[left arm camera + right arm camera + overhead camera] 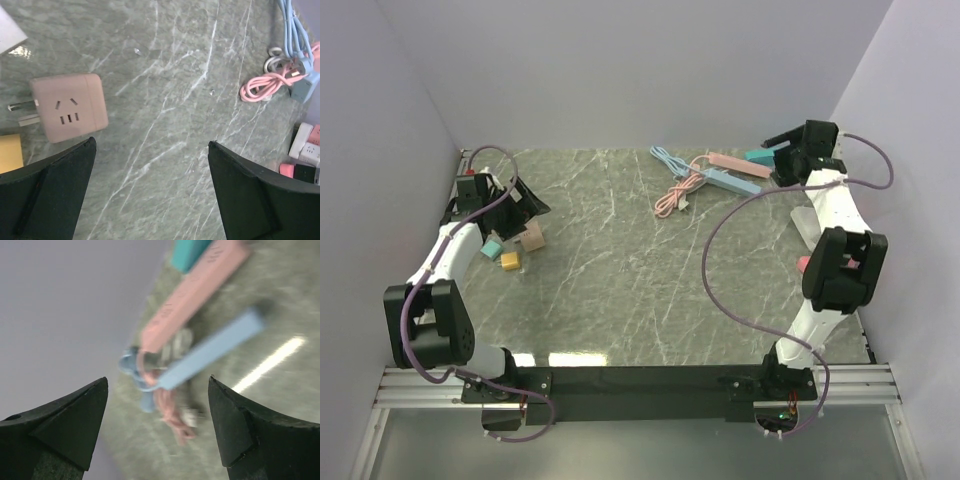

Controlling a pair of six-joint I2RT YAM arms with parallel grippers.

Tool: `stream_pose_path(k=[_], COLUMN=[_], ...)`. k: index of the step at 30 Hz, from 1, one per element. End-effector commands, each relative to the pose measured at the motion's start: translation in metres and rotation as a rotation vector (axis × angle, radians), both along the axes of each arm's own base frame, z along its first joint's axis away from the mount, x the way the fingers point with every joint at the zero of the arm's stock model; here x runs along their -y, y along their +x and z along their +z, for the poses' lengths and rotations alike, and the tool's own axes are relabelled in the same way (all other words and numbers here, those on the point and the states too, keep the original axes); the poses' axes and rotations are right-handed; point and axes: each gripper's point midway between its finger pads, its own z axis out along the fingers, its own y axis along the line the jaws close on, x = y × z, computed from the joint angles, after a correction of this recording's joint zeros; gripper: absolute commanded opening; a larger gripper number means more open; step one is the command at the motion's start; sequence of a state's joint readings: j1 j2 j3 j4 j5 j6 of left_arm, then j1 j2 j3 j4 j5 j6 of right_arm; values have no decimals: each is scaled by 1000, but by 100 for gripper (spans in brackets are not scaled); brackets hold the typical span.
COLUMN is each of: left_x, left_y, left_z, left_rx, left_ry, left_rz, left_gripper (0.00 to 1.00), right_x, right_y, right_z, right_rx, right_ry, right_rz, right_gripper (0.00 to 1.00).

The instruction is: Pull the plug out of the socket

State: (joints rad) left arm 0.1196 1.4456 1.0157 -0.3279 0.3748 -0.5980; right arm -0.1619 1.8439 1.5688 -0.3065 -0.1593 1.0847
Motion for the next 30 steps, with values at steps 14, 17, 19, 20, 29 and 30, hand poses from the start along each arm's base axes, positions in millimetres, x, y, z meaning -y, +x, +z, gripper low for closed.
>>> stream_pose_path(k=[14, 17, 19, 20, 29, 30], left_x=[62, 76, 81, 85, 108, 109], left_y=[-21, -22, -21, -21, -14, -13], left_z=[8, 8, 10, 10, 10, 10], left_rx=[54, 43, 46, 41, 27, 28], left_ry=[-80, -83, -84, -90, -108, -111], left_rz=[-200, -239, -249, -259, -325, -326], left_gripper=[99, 99, 99, 99, 99, 99], right_x=[127, 134, 143, 147, 174, 166], right_y=[-217, -225, -229, -230, -224, -217], right_z=[-38, -38, -38, -37, -54, -58], right_rx=[-711, -691, -696, -699, -577, -536], right_ry=[-903, -977, -999, -999, -946, -912], right_rz=[-183, -123, -104, -107, 62, 105], right_gripper=[100, 100, 100, 100, 100, 100])
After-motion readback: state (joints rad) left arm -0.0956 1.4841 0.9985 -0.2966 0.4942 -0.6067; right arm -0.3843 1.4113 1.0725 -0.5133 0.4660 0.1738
